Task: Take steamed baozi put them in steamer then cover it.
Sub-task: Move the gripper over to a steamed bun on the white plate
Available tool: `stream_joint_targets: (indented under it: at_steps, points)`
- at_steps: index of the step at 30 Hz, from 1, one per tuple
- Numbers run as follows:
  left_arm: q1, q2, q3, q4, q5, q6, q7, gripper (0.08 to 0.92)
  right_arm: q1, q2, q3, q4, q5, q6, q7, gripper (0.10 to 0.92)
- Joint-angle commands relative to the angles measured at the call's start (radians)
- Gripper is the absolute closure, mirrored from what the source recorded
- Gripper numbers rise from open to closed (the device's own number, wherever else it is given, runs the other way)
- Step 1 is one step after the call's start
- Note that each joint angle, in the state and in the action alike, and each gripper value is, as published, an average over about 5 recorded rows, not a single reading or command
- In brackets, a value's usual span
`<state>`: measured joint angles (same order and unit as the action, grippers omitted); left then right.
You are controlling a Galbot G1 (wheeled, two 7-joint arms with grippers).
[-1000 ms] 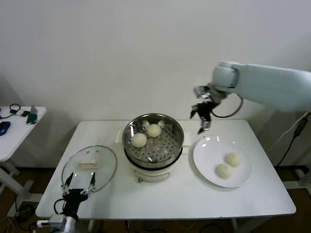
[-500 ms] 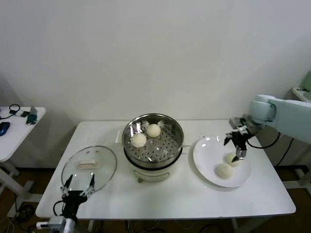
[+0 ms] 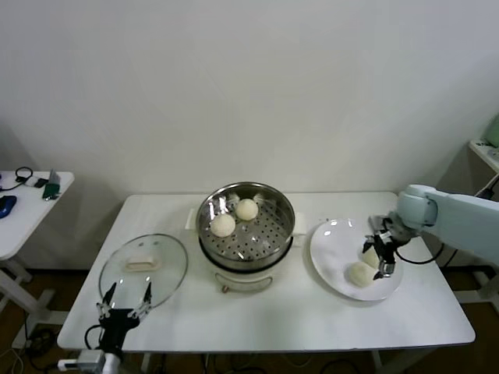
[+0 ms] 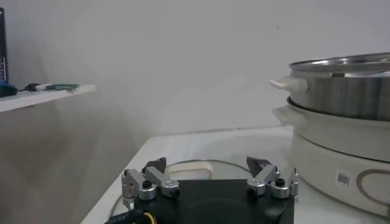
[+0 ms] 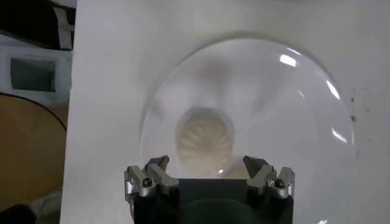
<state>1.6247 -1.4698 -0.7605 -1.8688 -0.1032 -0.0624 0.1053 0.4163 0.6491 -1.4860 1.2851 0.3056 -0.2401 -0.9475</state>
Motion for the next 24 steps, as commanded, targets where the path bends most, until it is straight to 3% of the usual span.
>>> stream_joint_targets:
  at_steps: [1, 11, 24]
  points:
    - [0.000, 0.002, -0.001, -0.002, 0.001, 0.000, 0.000, 0.177, -0.141, 0.011, 0.099, -0.038, -0.078, -0.015, 0.029, 0.203]
    - [-0.001, 0.004, -0.002, -0.003, 0.000, 0.001, 0.000, 0.177, -0.163, 0.041, 0.130, -0.059, -0.083, -0.021, 0.041, 0.225]
    - [-0.001, 0.007, -0.004, -0.011, -0.002, 0.003, 0.000, 0.177, -0.106, 0.048, 0.112, -0.052, -0.065, -0.007, 0.006, 0.341]
